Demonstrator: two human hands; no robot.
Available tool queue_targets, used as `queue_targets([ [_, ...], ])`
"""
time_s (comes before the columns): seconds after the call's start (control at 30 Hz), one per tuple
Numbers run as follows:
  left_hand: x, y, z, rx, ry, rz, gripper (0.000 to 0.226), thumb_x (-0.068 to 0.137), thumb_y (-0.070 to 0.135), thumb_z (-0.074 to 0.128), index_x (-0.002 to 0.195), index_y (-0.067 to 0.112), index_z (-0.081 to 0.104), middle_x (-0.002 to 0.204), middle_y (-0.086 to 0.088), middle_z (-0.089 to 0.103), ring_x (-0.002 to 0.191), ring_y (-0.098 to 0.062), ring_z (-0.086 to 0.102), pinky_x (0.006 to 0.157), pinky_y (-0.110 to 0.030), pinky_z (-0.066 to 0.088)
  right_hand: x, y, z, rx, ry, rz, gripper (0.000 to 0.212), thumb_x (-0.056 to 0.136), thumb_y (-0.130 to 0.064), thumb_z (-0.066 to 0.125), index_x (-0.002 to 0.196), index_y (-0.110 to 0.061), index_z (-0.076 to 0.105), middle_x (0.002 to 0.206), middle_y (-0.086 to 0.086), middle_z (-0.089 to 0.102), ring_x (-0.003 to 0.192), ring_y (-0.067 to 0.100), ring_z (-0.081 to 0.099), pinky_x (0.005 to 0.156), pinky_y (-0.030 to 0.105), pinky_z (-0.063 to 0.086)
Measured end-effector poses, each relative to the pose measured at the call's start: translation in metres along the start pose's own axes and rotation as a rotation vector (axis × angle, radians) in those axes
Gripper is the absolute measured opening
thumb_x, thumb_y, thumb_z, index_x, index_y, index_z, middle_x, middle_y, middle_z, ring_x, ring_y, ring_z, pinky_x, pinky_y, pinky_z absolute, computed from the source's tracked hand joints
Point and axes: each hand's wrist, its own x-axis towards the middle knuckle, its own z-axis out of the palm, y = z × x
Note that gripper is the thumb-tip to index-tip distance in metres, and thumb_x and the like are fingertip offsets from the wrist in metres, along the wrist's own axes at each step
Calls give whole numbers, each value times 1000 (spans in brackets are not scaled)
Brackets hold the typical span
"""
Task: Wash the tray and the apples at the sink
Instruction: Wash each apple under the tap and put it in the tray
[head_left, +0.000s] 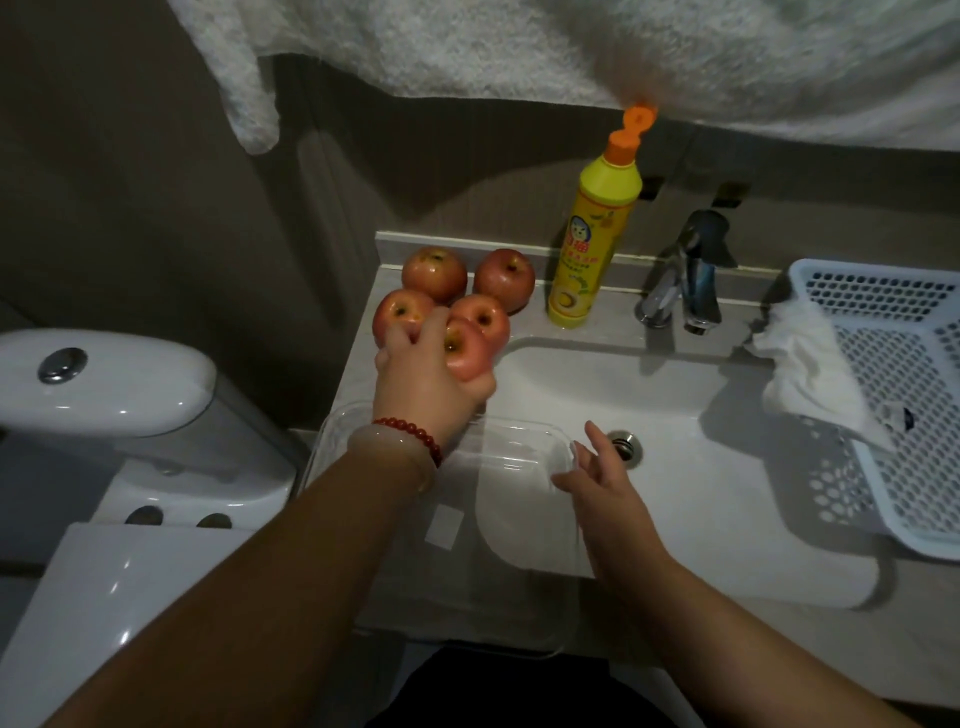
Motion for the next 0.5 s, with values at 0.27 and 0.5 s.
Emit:
queue_targets([
  [0.27, -28, 65, 33, -101, -153, 359, 77, 71, 36, 78, 137, 37, 37, 136, 2, 30, 124, -22, 38, 100, -32, 39, 4, -25, -44, 224, 82, -117, 46, 98, -38, 49, 143, -40, 37, 151, -2, 40, 133, 14, 42, 113, 38, 30],
  [0.5, -56, 118, 94, -164, -206, 572, 85, 73, 32, 78, 145, 26, 34, 138, -2, 38, 123, -19, 43, 98, -33, 48, 5, -51, -119, 270, -70, -179, 50, 82, -34, 70, 128, -32, 53, 127, 8, 59, 105, 26, 67, 81, 40, 57],
])
